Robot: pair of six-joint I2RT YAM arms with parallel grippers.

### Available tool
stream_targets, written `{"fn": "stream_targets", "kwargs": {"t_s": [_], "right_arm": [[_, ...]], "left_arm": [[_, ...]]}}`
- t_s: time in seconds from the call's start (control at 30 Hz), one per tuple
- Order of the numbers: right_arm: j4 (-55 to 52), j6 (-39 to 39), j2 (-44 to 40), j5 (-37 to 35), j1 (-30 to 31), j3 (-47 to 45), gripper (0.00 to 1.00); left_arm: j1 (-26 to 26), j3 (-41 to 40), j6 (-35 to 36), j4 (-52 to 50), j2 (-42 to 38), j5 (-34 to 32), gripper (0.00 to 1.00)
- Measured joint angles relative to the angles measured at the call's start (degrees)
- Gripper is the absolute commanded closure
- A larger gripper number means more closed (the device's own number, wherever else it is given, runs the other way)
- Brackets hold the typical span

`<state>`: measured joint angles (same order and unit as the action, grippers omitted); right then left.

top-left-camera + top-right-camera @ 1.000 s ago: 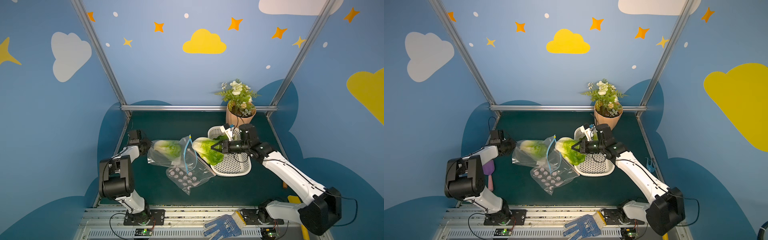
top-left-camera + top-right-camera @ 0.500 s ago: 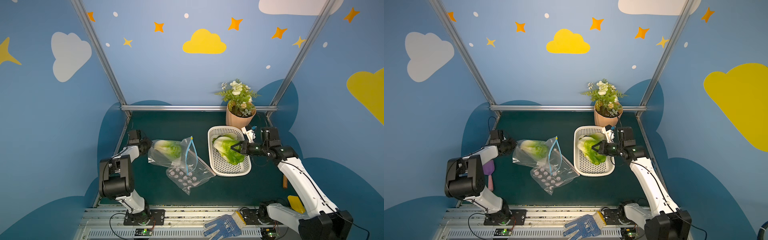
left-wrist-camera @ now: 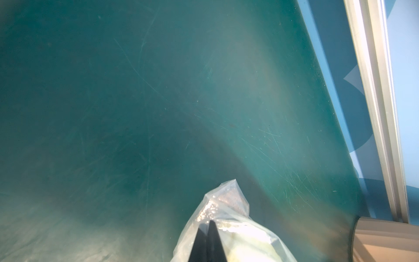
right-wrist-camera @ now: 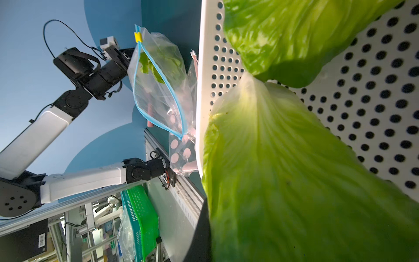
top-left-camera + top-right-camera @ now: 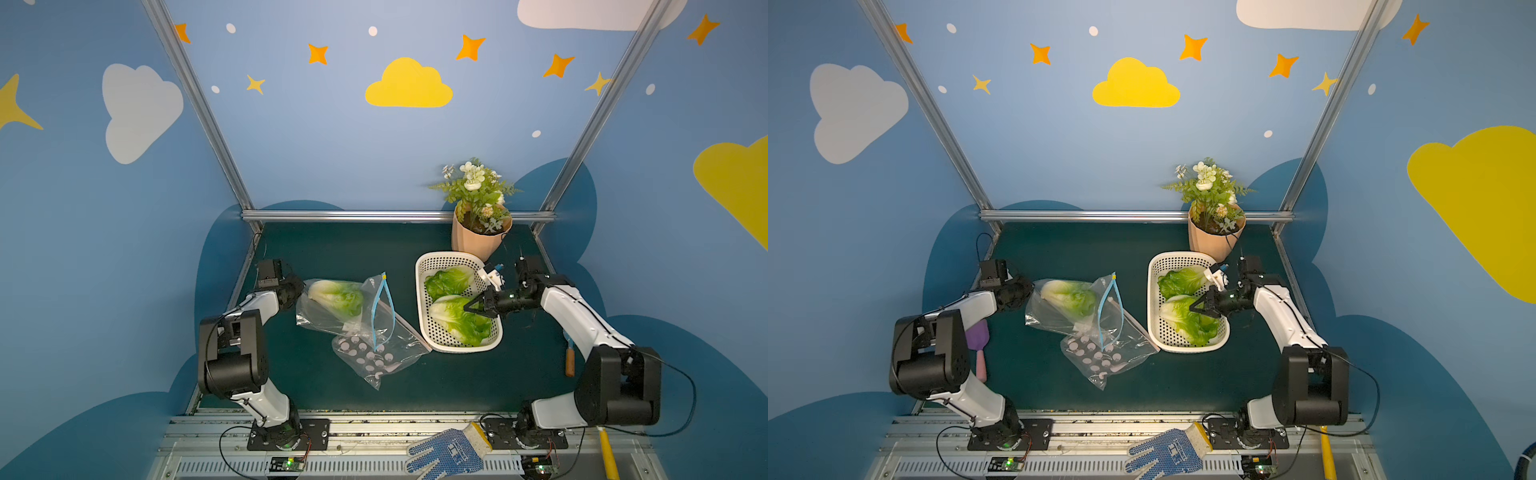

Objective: Open the zip-top bag and take out the chinese cabbages
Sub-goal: Place the Chinese cabbage in the basket.

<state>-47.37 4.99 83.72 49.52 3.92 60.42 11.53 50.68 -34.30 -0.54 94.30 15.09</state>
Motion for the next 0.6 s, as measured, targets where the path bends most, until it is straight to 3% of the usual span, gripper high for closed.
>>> {"fn": "stream_targets", "kwargs": {"t_s": [0.43, 0.6], "right_arm": [[6.8, 1.9, 11.9, -1.4, -0.6, 5.9, 0.91], [9.8, 3.8, 15.2, -2.2, -0.8, 8.9, 0.71]], "left_arm": [[0.0, 0.0, 0.0, 0.1, 0.3, 0.0, 0.95], [0.0, 0.0, 0.0, 0.1, 0.3, 0.5, 0.95]]}}
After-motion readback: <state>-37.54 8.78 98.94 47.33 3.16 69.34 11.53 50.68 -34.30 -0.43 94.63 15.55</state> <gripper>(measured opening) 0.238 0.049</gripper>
